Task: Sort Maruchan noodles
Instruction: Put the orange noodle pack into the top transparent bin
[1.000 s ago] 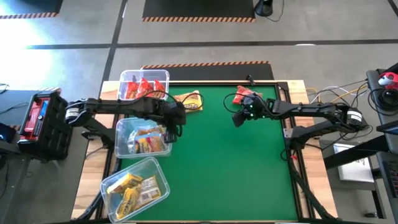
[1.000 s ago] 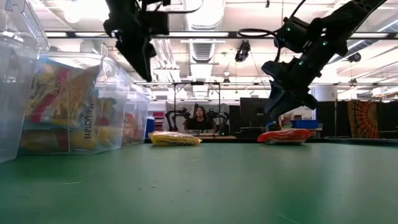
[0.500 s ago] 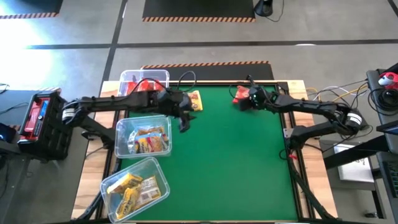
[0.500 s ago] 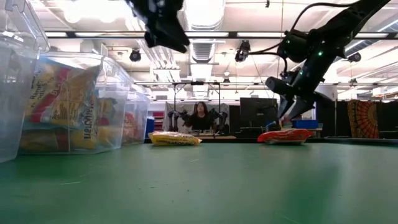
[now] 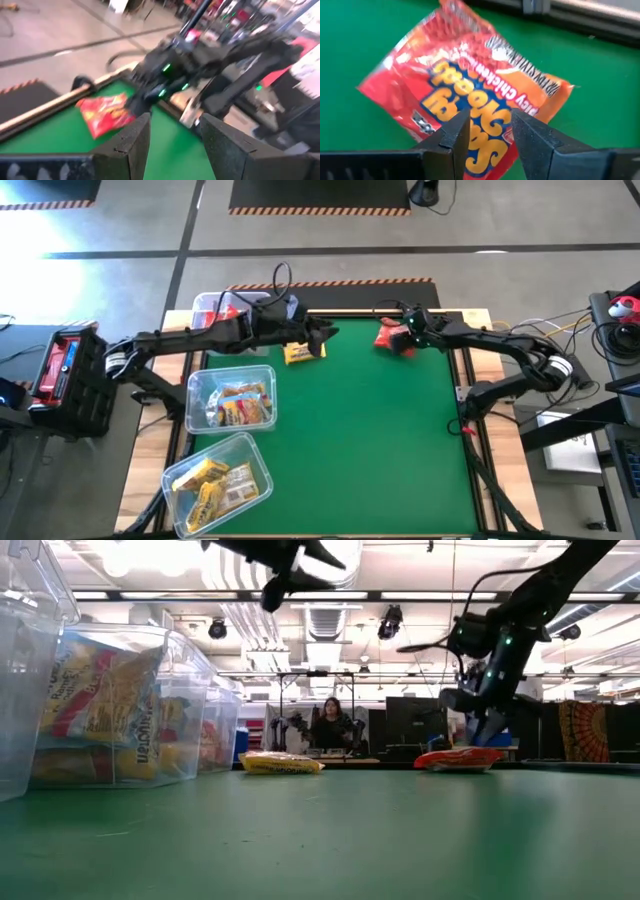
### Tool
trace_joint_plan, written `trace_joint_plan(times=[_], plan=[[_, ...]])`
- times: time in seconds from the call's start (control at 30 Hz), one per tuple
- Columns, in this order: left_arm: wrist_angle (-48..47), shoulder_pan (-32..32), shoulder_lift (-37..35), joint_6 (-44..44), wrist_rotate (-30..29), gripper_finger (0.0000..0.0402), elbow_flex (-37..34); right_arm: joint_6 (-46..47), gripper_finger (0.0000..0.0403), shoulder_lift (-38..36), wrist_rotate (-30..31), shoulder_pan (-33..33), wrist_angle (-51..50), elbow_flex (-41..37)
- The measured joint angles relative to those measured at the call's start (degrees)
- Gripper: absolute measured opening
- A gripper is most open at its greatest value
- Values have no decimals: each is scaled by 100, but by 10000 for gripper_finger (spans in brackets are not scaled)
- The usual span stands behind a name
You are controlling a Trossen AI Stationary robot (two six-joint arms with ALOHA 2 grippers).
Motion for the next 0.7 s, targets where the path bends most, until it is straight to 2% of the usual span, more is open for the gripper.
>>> trace_joint_plan(times=[0.13,0.3,0.6,0.7], plan=[[576,-5,35,-9,-49,157,-1,-227,127,358,-156,-5,30,36],[612,-2,66,-50,-170,157,-11,-125,120,688,-673,90,114,138],[618,-28,85,-537,-173,157,-345,305,118,704,-1351,757,60,298],[643,-81,85,-875,-179,157,-554,548,118,698,-1403,1106,46,302]])
